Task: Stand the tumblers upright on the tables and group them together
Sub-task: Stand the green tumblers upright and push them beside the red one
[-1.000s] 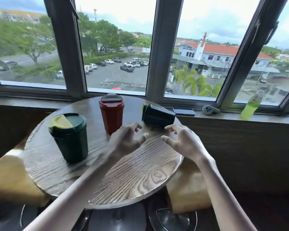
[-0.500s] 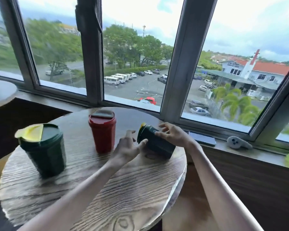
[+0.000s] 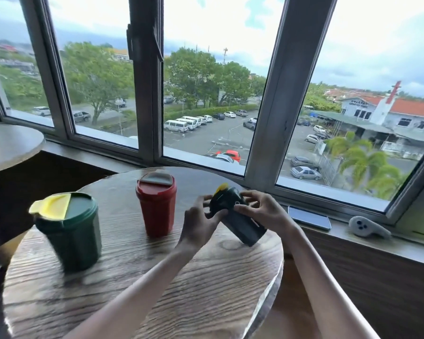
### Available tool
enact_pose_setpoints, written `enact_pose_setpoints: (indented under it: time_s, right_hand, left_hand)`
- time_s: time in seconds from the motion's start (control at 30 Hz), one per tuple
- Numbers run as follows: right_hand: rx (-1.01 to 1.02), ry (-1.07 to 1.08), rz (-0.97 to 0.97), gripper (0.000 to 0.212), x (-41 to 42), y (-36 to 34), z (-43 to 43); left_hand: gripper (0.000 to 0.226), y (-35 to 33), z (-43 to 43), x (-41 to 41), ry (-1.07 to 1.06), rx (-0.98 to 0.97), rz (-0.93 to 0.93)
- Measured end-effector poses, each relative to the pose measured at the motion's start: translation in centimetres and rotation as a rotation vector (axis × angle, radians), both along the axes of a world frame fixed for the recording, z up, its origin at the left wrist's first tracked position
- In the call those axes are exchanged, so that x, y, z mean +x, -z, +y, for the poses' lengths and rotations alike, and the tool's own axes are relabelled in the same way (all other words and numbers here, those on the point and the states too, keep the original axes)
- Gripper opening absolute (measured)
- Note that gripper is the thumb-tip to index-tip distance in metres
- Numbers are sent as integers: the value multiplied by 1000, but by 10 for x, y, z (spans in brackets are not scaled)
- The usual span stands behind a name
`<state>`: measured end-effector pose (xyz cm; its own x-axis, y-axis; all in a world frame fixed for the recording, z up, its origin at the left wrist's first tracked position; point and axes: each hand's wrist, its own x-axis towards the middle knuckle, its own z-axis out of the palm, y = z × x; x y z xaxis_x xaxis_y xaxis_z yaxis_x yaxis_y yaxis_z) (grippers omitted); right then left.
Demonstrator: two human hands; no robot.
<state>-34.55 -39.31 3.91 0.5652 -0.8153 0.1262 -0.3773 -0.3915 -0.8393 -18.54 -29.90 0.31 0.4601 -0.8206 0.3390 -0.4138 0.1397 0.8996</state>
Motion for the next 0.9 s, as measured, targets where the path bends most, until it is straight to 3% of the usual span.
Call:
enact_pose_setpoints:
  time_s: [0.1,0.23,0.37,0.6,0.9]
  right_hand:
    - [-66,57,-139,43,2,-12,8]
    - [-153,155,-265,59,5,-27,20]
    - [-157,189,-388,66,7,-30,32]
    - [-61,209,-479,60,5,-12,47]
    - [19,230,-486,58,5,18,71]
  left_hand:
    - [58,-21,-5,1,1,-139,40]
    - [77,-47,-11,4,129,-233,318]
    - [59,-55,-6,4,258,-275,412]
    - [61,-47,1,9,404,-262,436]
    - [59,-19,15,19,437,-190,319]
